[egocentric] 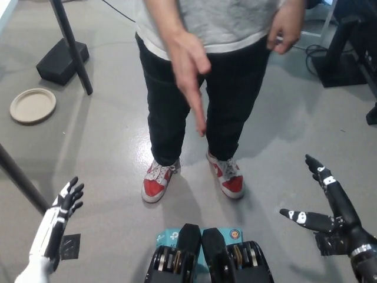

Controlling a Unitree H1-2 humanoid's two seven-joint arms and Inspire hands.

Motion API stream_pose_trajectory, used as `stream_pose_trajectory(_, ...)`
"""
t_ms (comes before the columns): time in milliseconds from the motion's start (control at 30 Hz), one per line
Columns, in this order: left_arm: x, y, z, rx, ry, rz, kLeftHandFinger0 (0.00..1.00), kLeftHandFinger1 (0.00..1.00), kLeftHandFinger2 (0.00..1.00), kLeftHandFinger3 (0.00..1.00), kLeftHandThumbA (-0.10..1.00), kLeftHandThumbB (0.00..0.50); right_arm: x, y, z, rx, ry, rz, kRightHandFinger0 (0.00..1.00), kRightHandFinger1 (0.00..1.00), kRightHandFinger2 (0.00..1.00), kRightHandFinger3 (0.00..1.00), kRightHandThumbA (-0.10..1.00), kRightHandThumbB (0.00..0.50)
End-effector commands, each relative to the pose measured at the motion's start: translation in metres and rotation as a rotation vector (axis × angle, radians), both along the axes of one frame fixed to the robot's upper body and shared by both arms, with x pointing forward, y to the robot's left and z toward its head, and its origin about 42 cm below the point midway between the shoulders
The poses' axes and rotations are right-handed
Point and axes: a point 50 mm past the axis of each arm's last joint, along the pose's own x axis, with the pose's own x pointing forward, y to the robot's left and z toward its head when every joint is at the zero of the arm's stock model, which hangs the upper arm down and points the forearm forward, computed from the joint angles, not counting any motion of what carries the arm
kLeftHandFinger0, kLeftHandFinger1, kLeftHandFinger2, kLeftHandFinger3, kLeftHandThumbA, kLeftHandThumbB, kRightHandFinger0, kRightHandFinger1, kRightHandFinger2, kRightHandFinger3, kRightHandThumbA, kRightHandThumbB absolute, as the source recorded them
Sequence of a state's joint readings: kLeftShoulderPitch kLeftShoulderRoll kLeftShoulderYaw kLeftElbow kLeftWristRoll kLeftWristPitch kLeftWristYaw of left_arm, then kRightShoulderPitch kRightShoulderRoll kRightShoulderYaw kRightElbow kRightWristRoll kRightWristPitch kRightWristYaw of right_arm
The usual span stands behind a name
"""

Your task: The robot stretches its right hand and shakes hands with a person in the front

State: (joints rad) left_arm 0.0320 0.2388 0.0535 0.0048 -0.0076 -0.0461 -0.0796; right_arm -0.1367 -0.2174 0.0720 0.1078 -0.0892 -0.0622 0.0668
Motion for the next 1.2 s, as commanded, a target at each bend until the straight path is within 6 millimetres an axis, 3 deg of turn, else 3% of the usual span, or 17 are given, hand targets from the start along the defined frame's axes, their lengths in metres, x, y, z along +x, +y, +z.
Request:
stream_pose_trajectory(0, -0.005, 0.002, 0.012, 0.023, -0.081, -0.023, 1.00, 1.00, 1.00, 1.00, 1.00, 0.182, -0.003, 0.012, 0.039, 0.091, -0.113, 0.010, 1.00, 1.00, 1.00, 1.00, 1.00, 0.215)
stream_pose_trajectory(100, -0.007, 0.002, 0.008, 0.016, -0.071, -0.019, 1.00, 1.00, 1.00, 1.00, 1.00, 0.188, -0.006, 0.023, 0.063, 0.122, -0.163, 0.023, 1.00, 1.00, 1.00, 1.00, 1.00, 0.241)
stream_pose_trajectory(233, -0.009, 0.002, 0.007, 0.014, -0.066, -0.022, 1.00, 1.00, 1.00, 1.00, 1.00, 0.177, -0.007, 0.042, 0.103, 0.105, -0.221, 0.040, 1.00, 1.00, 1.00, 1.00, 1.00, 0.339)
stream_pose_trajectory(400, -0.009, 0.002, 0.006, 0.015, -0.067, -0.020, 1.00, 1.00, 1.00, 1.00, 1.00, 0.164, -0.001, 0.060, 0.155, 0.061, -0.338, 0.091, 1.00, 1.00, 1.00, 1.00, 1.00, 0.310)
stream_pose_trajectory(433, -0.009, 0.002, 0.006, 0.015, -0.067, -0.024, 1.00, 1.00, 1.00, 1.00, 1.00, 0.156, 0.004, 0.066, 0.171, 0.042, -0.360, 0.097, 1.00, 1.00, 1.00, 1.00, 1.00, 0.328)
stream_pose_trajectory(467, -0.009, 0.002, 0.007, 0.016, -0.067, -0.025, 1.00, 1.00, 1.00, 1.00, 1.00, 0.155, 0.005, 0.067, 0.175, 0.037, -0.362, 0.096, 1.00, 1.00, 1.00, 1.00, 1.00, 0.333)
stream_pose_trajectory(500, -0.009, 0.001, 0.007, 0.024, -0.066, -0.028, 1.00, 1.00, 1.00, 1.00, 1.00, 0.176, 0.011, 0.073, 0.190, 0.035, -0.377, 0.106, 1.00, 1.00, 1.00, 1.00, 1.00, 0.336)
stream_pose_trajectory(567, -0.008, 0.001, 0.007, 0.019, -0.065, -0.031, 1.00, 1.00, 1.00, 1.00, 1.00, 0.177, 0.021, 0.079, 0.201, 0.032, -0.385, 0.120, 1.00, 1.00, 1.00, 1.00, 1.00, 0.349)
stream_pose_trajectory(633, -0.008, 0.000, 0.008, 0.007, -0.066, -0.041, 1.00, 1.00, 1.00, 1.00, 1.00, 0.152, 0.035, 0.086, 0.207, 0.043, -0.378, 0.130, 1.00, 1.00, 1.00, 1.00, 1.00, 0.350)
stream_pose_trajectory(800, -0.008, 0.001, 0.008, 0.017, -0.061, -0.037, 1.00, 1.00, 1.00, 1.00, 1.00, 0.174, 0.073, 0.113, 0.217, 0.011, -0.349, 0.130, 1.00, 1.00, 1.00, 1.00, 1.00, 0.325)
stream_pose_trajectory(1167, -0.006, 0.001, 0.014, 0.019, -0.065, -0.047, 1.00, 1.00, 1.00, 1.00, 1.00, 0.196, 0.126, 0.142, 0.209, 0.038, -0.182, 0.137, 1.00, 1.00, 1.00, 1.00, 1.00, 0.345)
